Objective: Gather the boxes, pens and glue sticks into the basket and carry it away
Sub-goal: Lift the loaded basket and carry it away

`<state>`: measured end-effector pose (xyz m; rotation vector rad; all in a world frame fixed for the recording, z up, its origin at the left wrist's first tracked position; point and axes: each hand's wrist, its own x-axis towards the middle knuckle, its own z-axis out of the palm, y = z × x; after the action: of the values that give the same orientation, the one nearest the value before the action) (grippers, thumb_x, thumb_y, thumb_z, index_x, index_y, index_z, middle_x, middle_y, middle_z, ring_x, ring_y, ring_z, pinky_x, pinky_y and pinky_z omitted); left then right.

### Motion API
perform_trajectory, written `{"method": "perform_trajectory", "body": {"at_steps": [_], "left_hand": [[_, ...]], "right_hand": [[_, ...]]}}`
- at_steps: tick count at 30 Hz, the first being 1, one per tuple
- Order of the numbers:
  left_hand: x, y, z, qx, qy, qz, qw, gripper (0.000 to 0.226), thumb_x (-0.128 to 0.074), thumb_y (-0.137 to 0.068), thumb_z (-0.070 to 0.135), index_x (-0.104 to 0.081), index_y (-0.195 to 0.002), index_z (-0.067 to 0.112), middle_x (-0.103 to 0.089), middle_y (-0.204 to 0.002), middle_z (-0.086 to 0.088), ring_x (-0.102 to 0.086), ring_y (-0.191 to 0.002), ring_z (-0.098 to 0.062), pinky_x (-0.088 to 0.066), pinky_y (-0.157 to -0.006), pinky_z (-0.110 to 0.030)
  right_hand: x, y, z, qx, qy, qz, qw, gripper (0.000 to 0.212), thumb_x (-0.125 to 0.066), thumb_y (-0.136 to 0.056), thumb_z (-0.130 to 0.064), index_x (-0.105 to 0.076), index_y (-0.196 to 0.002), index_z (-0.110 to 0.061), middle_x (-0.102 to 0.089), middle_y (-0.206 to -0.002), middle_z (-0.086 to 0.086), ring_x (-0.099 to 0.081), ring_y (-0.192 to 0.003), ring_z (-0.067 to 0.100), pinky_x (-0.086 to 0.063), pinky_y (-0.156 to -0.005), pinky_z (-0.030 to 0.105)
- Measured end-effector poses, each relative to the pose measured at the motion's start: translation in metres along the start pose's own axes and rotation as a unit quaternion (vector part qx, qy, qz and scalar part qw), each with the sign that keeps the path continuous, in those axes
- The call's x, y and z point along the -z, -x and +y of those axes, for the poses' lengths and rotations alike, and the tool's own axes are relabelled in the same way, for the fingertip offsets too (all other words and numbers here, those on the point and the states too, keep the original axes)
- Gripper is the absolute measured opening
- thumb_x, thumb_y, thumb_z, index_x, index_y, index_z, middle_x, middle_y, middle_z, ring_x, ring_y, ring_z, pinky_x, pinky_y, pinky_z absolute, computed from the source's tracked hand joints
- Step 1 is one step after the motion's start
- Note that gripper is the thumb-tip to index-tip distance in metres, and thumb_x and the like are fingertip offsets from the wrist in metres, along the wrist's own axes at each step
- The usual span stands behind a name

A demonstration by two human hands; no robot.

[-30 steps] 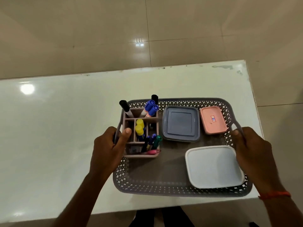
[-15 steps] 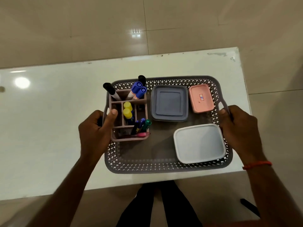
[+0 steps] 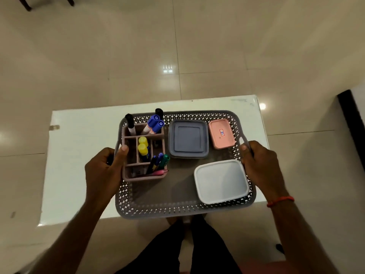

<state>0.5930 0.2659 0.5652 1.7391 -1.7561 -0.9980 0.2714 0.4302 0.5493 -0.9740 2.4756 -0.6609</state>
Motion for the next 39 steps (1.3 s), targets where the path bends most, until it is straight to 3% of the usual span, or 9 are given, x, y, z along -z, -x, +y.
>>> {"method": "perform_trajectory", "body": {"at_steps": [10, 15, 22, 27, 29, 33, 39], "left_hand": [[0.063, 0.034, 0.077, -0.032, -0.016, 0.003, 0.999, 0.050, -0.051, -0.103, 0.040, -0.056, -0.070, 0.003, -0.058, -0.063, -0.009, -0.046, -0.058, -0.018, -0.035, -0.055, -0.024], [0.084, 0.047, 0.100, -0.063, -0.036, -0.009, 0.997, 0.050, -0.048, -0.104, 0.038, -0.057, -0.069, 0.004, -0.060, -0.062, -0.011, -0.051, -0.060, -0.024, -0.038, -0.060, -0.037], [0.093, 0.066, 0.115, -0.072, -0.031, -0.021, 0.997, 0.047, -0.049, -0.104, 0.032, -0.057, -0.067, 0.005, -0.059, -0.061, -0.007, -0.053, -0.057, -0.019, -0.036, -0.055, -0.032], [0.095, 0.075, 0.115, -0.077, -0.016, -0.042, 0.996, 0.046, -0.050, -0.104, 0.031, -0.059, -0.066, 0.008, -0.062, -0.062, -0.008, -0.057, -0.056, -0.022, -0.040, -0.051, -0.028], [0.095, 0.075, 0.120, -0.089, -0.019, -0.049, 0.995, 0.044, -0.050, -0.104, 0.030, -0.063, -0.068, 0.008, -0.065, -0.063, -0.008, -0.061, -0.056, -0.021, -0.043, -0.048, -0.021], [0.087, 0.072, 0.133, -0.109, -0.014, -0.067, 0.992, 0.041, -0.051, -0.104, 0.031, -0.066, -0.071, 0.011, -0.068, -0.065, -0.006, -0.065, -0.059, -0.022, -0.052, -0.057, -0.038], [0.058, 0.076, 0.159, -0.143, -0.018, -0.113, 0.983, 0.041, -0.052, -0.103, 0.034, -0.069, -0.072, 0.013, -0.069, -0.065, -0.006, -0.066, -0.059, -0.024, -0.050, -0.053, -0.037]], "right_hand": [[0.095, 0.036, -0.050, 0.012, 0.034, 0.009, 0.999, 0.029, -0.046, -0.101, -0.029, -0.054, -0.079, -0.012, -0.064, -0.073, 0.015, -0.057, -0.068, 0.036, -0.044, -0.060, 0.038], [0.140, 0.061, -0.058, 0.020, 0.029, 0.035, 0.999, 0.035, -0.047, -0.100, -0.030, -0.052, -0.072, -0.009, -0.062, -0.067, 0.013, -0.056, -0.064, 0.035, -0.046, -0.060, 0.041], [0.160, 0.095, -0.058, 0.010, 0.017, 0.076, 0.997, 0.035, -0.049, -0.100, -0.031, -0.053, -0.071, -0.010, -0.061, -0.064, 0.011, -0.055, -0.063, 0.033, -0.042, -0.058, 0.039], [0.166, 0.116, -0.053, -0.008, -0.009, 0.108, 0.994, 0.040, -0.053, -0.098, -0.034, -0.049, -0.063, -0.014, -0.054, -0.054, 0.002, -0.051, -0.054, 0.024, -0.033, -0.050, 0.030], [0.170, 0.122, -0.049, -0.015, -0.015, 0.123, 0.992, 0.040, -0.054, -0.098, -0.036, -0.049, -0.064, -0.015, -0.054, -0.054, 0.003, -0.053, -0.055, 0.026, -0.035, -0.051, 0.034], [0.181, 0.134, -0.039, -0.041, -0.050, 0.134, 0.989, 0.042, -0.054, -0.098, -0.037, -0.053, -0.064, -0.012, -0.058, -0.056, 0.006, -0.057, -0.058, 0.028, -0.046, -0.057, 0.041], [0.206, 0.161, -0.014, -0.105, -0.104, 0.169, 0.974, 0.044, -0.059, -0.096, -0.039, -0.057, -0.062, -0.012, -0.061, -0.056, 0.006, -0.060, -0.057, 0.027, -0.049, -0.056, 0.039]]}}
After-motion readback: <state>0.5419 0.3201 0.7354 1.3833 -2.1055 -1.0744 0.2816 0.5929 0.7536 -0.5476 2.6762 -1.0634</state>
